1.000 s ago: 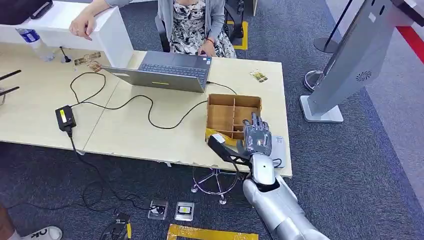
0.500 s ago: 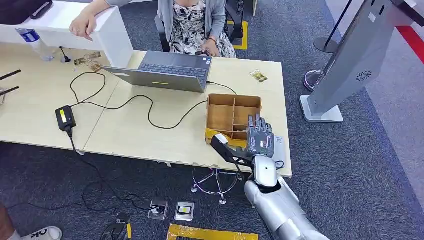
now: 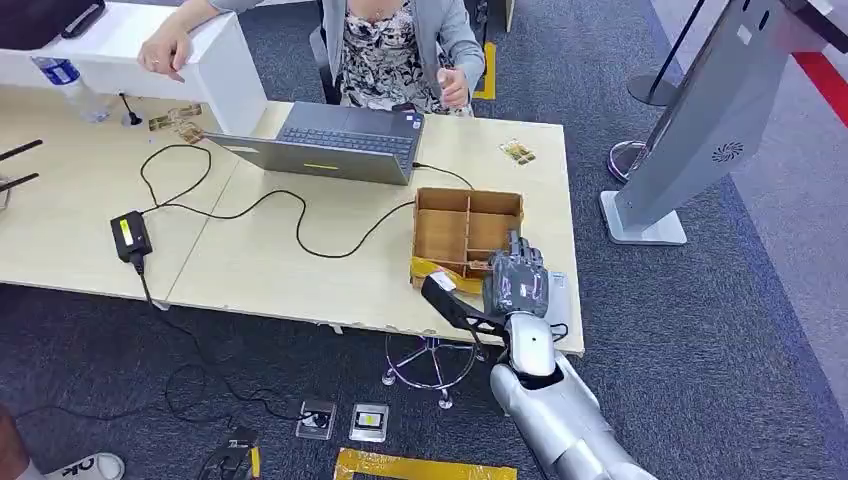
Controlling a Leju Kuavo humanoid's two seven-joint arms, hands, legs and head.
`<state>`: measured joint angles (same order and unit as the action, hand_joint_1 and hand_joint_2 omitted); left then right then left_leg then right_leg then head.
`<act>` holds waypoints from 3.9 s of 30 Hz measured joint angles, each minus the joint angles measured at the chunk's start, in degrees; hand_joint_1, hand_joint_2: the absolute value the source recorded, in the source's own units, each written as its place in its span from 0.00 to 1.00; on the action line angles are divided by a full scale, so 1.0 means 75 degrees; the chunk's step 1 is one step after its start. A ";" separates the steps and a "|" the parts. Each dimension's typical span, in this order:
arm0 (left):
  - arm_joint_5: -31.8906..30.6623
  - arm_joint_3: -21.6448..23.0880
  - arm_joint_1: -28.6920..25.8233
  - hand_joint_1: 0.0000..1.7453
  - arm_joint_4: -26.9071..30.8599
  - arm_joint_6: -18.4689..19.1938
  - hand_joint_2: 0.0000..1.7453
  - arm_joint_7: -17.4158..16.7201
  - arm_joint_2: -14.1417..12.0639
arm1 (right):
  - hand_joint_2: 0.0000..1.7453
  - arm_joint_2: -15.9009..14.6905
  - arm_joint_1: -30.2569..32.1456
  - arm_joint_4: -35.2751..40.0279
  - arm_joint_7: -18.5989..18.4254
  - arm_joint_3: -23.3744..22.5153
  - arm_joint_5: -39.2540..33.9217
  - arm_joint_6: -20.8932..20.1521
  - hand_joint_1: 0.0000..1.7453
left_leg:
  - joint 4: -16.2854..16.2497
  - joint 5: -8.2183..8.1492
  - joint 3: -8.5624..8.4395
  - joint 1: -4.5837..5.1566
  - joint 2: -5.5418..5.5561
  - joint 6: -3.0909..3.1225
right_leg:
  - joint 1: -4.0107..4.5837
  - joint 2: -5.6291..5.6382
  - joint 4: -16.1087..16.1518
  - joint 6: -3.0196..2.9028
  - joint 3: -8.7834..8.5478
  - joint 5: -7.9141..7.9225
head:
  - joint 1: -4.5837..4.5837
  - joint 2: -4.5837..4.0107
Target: Pass the card to the sensor for recognition and then transmit it.
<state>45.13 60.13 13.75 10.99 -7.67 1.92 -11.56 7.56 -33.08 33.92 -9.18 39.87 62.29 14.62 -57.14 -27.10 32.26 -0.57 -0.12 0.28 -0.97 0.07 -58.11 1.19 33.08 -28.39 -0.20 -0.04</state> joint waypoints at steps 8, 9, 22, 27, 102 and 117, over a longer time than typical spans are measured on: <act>-0.0055 -0.0058 -0.0007 0.00 0.0003 0.0003 0.00 -0.0003 0.0000 | 1.00 0.0000 -0.0010 -0.0041 0.0073 -0.0006 -0.0023 0.0126 1.00 | 0.0000 0.0000 0.0000 0.0000 0.0000 0.0000 | 0.0000 0.0000 0.0000 0.0000 0.0000 0.0000 | 0.0000 0.0000; -0.0061 -0.0061 -0.0007 0.00 0.0003 0.0009 0.00 -0.0003 0.0003 | 1.00 0.0000 -0.0010 -0.0044 0.0084 -0.0006 -0.0049 0.0131 1.00 | 0.0000 0.0000 0.0000 0.0000 0.0000 0.0000 | 0.0000 0.0000 0.0000 0.0000 0.0000 0.0000 | 0.0003 0.0000; -0.0090 -0.0084 -0.0006 0.00 0.0000 0.0009 0.00 0.0000 0.0003 | 1.00 0.0000 -0.0009 -0.0058 0.0151 -0.0125 -0.0184 0.0152 1.00 | 0.0000 -0.0001 0.0000 0.0000 0.0000 -0.0001 | 0.0000 0.0000 0.0000 0.0000 0.0000 0.0000 | 0.0000 0.0000; -0.0108 -0.0119 -0.0006 0.00 0.0003 0.0006 0.00 -0.0003 0.0003 | 1.00 0.0000 -0.0009 -0.0061 0.0213 -0.0131 -0.0280 0.0201 1.00 | 0.0000 -0.0001 0.0000 0.0000 0.0000 -0.0001 | 0.0000 0.0000 0.0000 0.0000 0.0000 0.0000 | 0.0000 0.0000; -0.0510 -0.0218 0.0268 0.00 0.0003 -0.0052 0.00 -0.0259 0.0233 | 0.00 0.0303 -0.2987 -0.1189 0.0606 -0.1084 0.0286 -0.0271 0.00 | -0.0003 0.0001 0.0008 -0.0003 0.0000 -0.0004 | 0.0002 -0.0001 -0.0003 -0.0001 0.0005 0.0003 | 0.0003 0.0000; -0.0472 -0.0487 0.0066 0.00 0.0003 -0.0082 0.00 -0.0116 0.0236 | 0.00 -0.0047 -0.3058 -0.1451 0.0653 -0.1326 -0.0132 -0.0253 0.00 | -0.0004 0.0000 0.0006 -0.0002 0.0000 -0.0004 | 0.0002 -0.0002 0.0001 -0.0001 0.0008 0.0004 | 0.0003 0.0000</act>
<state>41.59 56.48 14.24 11.02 -8.28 1.05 -9.79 7.21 -56.02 23.04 -4.28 29.92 61.31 12.72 -57.17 -27.09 32.30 -0.58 -0.13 0.25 -0.96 0.05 -58.10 1.19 33.13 -28.37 -0.17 -0.04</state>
